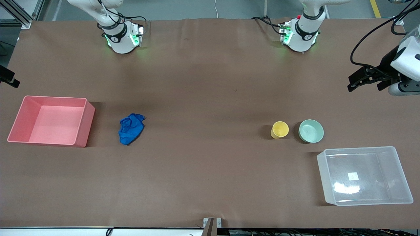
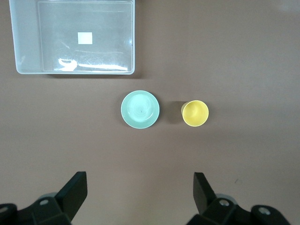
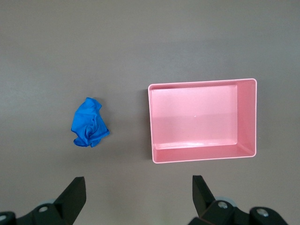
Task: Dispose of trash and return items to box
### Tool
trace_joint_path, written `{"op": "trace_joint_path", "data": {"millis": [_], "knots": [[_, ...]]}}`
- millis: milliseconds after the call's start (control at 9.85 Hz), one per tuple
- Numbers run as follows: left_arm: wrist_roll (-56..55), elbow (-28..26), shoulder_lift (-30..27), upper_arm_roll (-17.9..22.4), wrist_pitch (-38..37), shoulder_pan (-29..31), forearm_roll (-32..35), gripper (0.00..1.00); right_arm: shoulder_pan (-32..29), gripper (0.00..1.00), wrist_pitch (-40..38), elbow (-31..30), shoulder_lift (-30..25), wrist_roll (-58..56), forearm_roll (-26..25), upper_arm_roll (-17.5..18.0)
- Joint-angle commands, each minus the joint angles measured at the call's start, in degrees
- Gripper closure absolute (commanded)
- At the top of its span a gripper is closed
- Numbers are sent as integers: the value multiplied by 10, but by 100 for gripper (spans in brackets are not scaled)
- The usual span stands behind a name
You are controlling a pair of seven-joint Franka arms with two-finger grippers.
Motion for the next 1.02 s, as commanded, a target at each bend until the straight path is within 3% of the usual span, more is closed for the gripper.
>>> {"op": "trace_joint_path", "data": {"millis": [0, 609, 711, 914], "knots": [[2, -9, 9, 0, 11, 2, -1, 0, -4, 0, 3, -12, -11, -4, 12, 2], [-3, -13, 11, 1, 35, 9, 0, 0, -3, 0, 2, -18, -10, -4, 12, 2], [7, -33, 13, 0, 51, 17, 0, 0, 4, 0, 18, -40, -6, -3, 12, 2], [7, -102, 14, 0, 125, 16, 0, 0, 46, 0, 131, -125, 15, 46, 12, 2]]}}
